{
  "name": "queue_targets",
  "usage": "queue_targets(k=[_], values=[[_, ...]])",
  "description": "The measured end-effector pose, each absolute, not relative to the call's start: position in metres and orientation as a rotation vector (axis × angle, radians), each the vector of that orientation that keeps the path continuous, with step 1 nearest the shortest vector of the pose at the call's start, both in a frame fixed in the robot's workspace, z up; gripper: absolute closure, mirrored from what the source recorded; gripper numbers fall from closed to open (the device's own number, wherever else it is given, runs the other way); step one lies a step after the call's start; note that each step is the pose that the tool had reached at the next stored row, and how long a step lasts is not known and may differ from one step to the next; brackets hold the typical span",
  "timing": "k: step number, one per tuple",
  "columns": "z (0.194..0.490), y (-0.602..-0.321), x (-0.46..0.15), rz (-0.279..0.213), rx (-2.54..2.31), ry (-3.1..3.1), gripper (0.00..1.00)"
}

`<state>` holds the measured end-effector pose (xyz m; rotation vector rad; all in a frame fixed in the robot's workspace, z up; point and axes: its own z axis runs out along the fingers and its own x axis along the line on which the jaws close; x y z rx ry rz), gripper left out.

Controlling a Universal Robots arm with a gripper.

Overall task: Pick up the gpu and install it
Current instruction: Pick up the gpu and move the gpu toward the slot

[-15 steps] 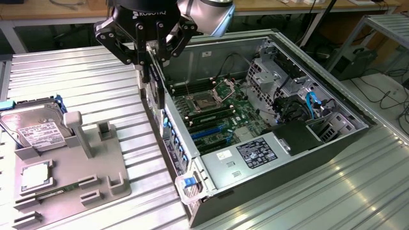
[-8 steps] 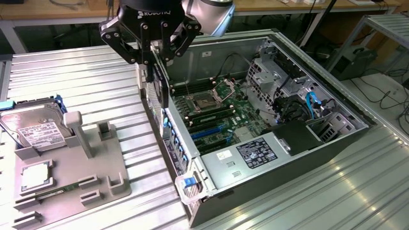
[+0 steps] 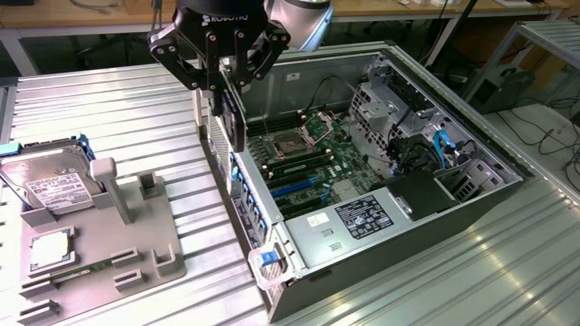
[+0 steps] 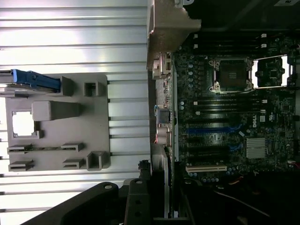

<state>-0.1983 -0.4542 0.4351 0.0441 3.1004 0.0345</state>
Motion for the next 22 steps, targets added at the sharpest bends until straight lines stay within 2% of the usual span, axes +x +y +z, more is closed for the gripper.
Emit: queue_targets(k=[22], values=[[0.435, -0.454, -0.180, 0.035, 0.044, 3.100, 0.72]])
